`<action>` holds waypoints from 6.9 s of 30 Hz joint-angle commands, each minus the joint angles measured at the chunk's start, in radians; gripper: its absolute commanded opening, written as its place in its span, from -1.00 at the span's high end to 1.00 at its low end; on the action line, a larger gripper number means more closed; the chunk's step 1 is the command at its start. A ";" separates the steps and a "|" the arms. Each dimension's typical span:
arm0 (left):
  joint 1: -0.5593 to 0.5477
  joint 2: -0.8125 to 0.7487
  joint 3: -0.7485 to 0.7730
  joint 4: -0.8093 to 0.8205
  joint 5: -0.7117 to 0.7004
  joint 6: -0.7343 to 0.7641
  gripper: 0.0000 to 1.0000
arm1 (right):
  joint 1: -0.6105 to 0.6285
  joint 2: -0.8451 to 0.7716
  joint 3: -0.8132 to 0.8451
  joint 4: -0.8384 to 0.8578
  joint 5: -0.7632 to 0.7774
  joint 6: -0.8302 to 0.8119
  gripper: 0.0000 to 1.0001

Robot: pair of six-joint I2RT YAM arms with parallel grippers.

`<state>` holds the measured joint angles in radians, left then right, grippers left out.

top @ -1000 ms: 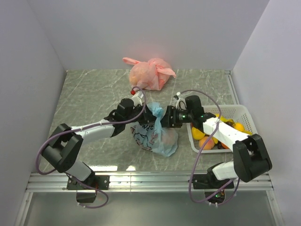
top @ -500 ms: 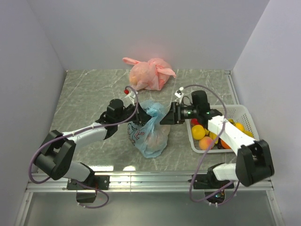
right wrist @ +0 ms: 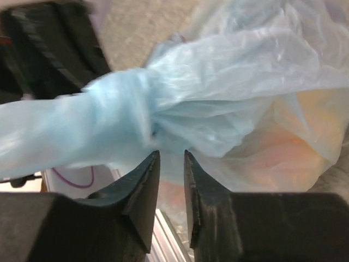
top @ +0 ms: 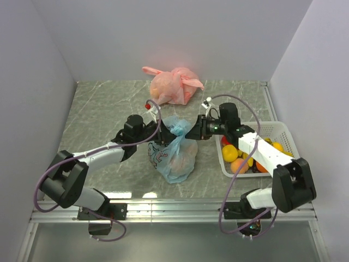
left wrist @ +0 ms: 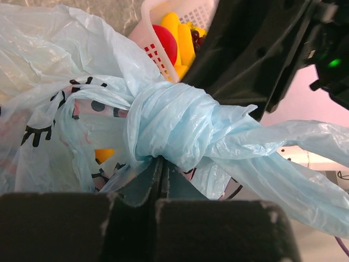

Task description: Place the fake fruits into the plastic bag and tie a complex knot

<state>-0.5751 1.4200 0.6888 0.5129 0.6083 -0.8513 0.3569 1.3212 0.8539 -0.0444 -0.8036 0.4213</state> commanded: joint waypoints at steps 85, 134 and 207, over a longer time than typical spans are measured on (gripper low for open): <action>0.003 0.306 0.061 0.713 0.289 -0.328 0.99 | 0.117 0.303 0.313 -0.014 -0.259 -0.012 -0.27; 0.000 0.346 0.064 0.840 0.320 -0.376 0.60 | -0.064 0.202 0.292 -0.382 -0.296 -0.262 0.35; 0.127 0.110 0.057 0.312 0.320 -0.018 0.13 | -0.038 0.239 0.425 -0.765 -0.346 -0.786 1.00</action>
<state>-0.5007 1.6688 0.7235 1.0531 0.8955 -1.1191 0.3264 1.5787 1.1992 -0.6483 -1.1641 -0.1921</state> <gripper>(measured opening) 0.396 0.010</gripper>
